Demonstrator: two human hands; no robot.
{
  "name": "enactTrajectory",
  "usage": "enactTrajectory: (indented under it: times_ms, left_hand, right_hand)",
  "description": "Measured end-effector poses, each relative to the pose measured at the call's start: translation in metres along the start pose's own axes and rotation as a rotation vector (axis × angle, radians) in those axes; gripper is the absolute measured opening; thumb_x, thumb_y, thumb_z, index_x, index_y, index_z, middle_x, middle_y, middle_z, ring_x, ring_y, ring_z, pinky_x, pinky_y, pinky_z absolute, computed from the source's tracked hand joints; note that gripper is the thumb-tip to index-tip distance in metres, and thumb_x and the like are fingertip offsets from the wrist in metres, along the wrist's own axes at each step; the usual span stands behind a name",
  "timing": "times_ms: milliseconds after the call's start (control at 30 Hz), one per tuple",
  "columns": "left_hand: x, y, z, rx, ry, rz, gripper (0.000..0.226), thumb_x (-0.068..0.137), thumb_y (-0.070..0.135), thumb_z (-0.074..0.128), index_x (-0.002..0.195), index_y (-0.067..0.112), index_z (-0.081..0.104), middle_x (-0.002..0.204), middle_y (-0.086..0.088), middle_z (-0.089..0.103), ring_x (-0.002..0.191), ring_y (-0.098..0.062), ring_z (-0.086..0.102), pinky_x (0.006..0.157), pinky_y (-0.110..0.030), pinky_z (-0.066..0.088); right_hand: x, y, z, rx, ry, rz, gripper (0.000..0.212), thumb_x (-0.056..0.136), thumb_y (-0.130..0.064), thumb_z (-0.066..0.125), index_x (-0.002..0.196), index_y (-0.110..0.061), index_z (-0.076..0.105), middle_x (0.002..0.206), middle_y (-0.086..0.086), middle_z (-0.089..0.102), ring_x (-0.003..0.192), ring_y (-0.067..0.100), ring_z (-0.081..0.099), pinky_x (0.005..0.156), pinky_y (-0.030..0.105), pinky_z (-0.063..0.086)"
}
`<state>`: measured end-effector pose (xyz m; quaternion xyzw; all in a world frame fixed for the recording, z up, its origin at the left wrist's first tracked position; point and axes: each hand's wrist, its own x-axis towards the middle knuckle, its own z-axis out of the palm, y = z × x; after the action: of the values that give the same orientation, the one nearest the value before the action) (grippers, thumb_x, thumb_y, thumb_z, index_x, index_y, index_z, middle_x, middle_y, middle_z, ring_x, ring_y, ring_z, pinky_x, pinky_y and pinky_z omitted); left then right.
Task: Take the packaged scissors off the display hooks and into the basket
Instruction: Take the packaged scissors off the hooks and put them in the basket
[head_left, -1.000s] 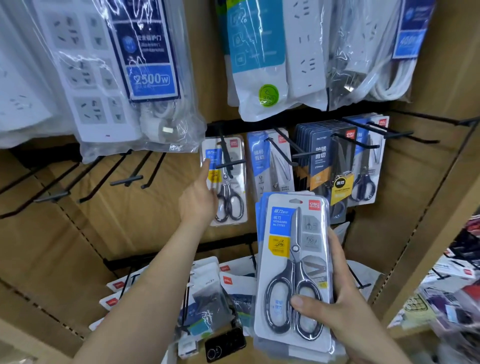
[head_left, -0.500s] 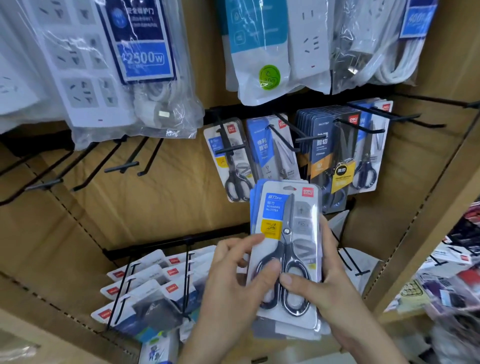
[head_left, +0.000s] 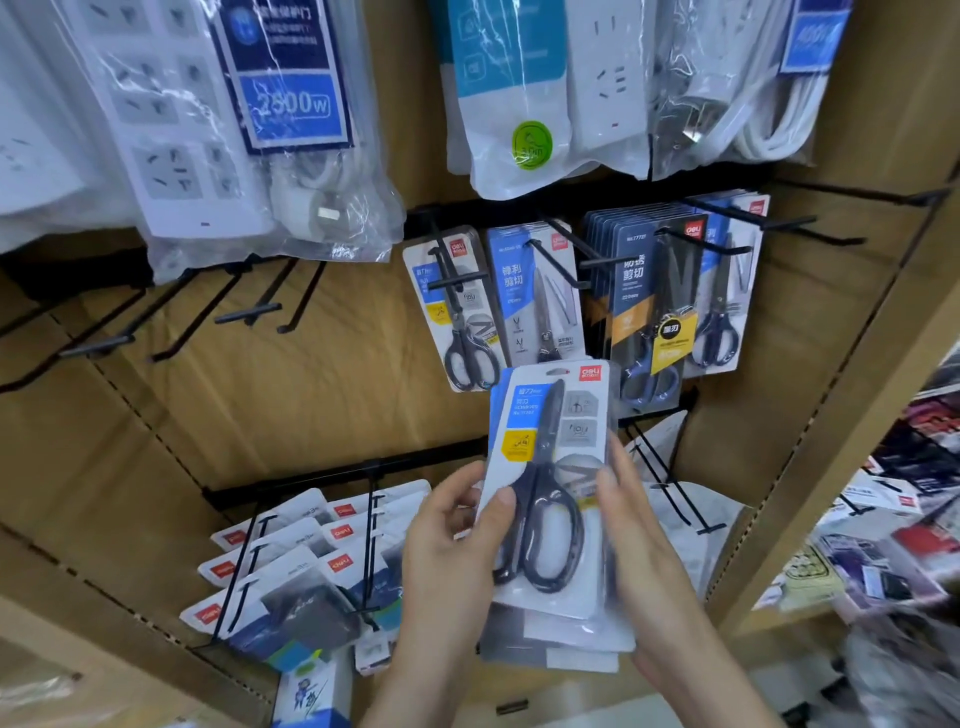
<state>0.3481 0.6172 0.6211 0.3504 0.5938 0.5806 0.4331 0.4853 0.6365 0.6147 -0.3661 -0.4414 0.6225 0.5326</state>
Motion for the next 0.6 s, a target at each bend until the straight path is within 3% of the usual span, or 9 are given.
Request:
enactTrajectory:
  times_ms: [67,133,200,300,433,600]
  left_hand:
    - [0.003,-0.001,-0.002,-0.121,0.032,-0.095,0.026,0.084,0.022,0.077,0.109,0.018,0.073,0.105,-0.016,0.074,0.101,-0.036,0.07,0.096,-0.056,0.052]
    - [0.003,0.001,-0.003,-0.209,0.027,-0.151,0.026,0.083,0.019,0.074,0.108,0.009,0.073,0.101,-0.015,0.076,0.1,-0.036,0.071,0.099,-0.055,0.051]
    - [0.001,0.004,-0.004,-0.278,0.023,-0.176,0.033,0.079,0.022,0.073,0.108,0.007,0.072,0.101,-0.015,0.076,0.099,-0.036,0.072,0.098,-0.054,0.052]
    - [-0.001,0.007,-0.006,-0.322,0.019,-0.176,0.033,0.085,0.022,0.069,0.116,0.009,0.069,0.104,-0.015,0.076,0.099,-0.034,0.072,0.099,-0.054,0.051]
    - [-0.004,0.01,-0.01,-0.34,-0.03,-0.182,0.029,0.092,0.022,0.061,0.118,0.01,0.069,0.104,-0.015,0.076,0.098,-0.034,0.072,0.096,-0.052,0.052]
    - [-0.009,0.012,-0.012,-0.354,-0.064,-0.188,0.029,0.096,0.023,0.055,0.115,0.009,0.072,0.107,-0.017,0.075,0.099,-0.033,0.072,0.091,-0.046,0.055]
  right_hand:
    - [-0.001,0.004,-0.001,-0.026,0.009,0.0,0.049,0.082,-0.059,0.042,0.132,-0.06,0.04,0.118,-0.05,0.053,0.106,-0.024,0.054,0.08,0.008,0.05]
    - [-0.003,0.007,0.0,-0.042,0.004,-0.006,0.051,0.082,-0.062,0.039,0.133,-0.058,0.04,0.114,-0.052,0.053,0.106,-0.027,0.052,0.078,0.003,0.047]
    - [-0.006,0.008,0.0,-0.026,-0.003,0.017,0.047,0.079,-0.058,0.047,0.127,-0.056,0.046,0.111,-0.05,0.057,0.102,-0.025,0.056,0.073,0.002,0.047]
    - [-0.009,0.004,-0.002,0.019,-0.032,0.047,0.045,0.078,-0.043,0.071,0.121,-0.045,0.058,0.112,-0.026,0.071,0.1,-0.003,0.069,0.072,0.014,0.055]
    - [-0.007,-0.001,-0.006,0.029,-0.162,0.032,0.072,0.065,-0.043,0.088,0.13,-0.029,0.061,0.124,0.0,0.07,0.111,0.022,0.069,0.081,0.03,0.058]
    - [-0.006,-0.003,-0.016,0.006,-0.235,0.066,0.089,0.056,-0.04,0.094,0.136,-0.029,0.057,0.133,0.003,0.065,0.119,0.029,0.064,0.093,0.043,0.056]
